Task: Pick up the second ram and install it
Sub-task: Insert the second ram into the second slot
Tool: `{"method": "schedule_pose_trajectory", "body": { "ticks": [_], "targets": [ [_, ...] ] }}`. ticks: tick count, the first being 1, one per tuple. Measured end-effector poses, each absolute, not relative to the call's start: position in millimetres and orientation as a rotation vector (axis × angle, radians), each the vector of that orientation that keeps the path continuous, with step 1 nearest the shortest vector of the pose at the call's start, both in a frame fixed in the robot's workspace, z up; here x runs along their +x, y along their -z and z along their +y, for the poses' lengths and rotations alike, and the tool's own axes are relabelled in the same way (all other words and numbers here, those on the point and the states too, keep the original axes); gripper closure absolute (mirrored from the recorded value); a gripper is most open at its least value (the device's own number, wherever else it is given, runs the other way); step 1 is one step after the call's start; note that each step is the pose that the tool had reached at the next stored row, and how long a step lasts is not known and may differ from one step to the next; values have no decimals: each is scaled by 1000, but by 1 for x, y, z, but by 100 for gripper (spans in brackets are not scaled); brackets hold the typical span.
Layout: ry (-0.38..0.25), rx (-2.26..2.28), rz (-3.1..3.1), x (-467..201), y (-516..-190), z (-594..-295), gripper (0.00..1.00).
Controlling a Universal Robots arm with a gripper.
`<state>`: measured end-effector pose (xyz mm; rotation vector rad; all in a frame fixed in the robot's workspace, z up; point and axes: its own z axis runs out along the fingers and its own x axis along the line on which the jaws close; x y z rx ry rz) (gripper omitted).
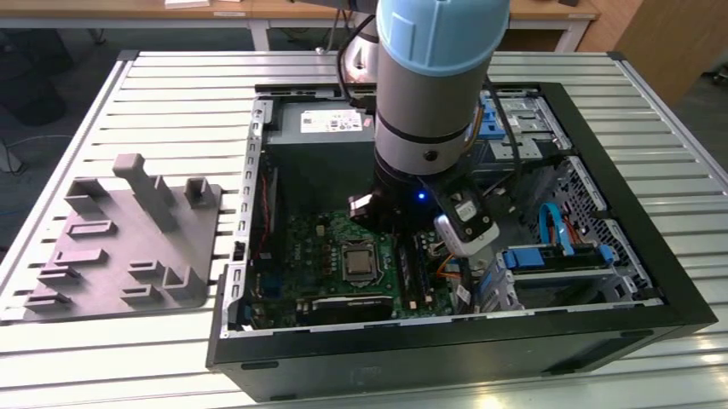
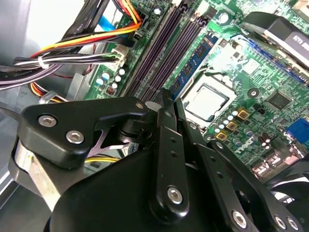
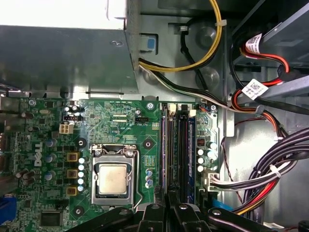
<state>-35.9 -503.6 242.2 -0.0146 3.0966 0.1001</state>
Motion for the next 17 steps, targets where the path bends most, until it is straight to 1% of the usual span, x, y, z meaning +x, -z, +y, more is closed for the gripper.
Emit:
{"method": "schedule_pose_trajectory", "body": {
  "ticks": [17],
  "targets": [
    [-99,29,3096,-35,-232,-503,86]
  ]
}}
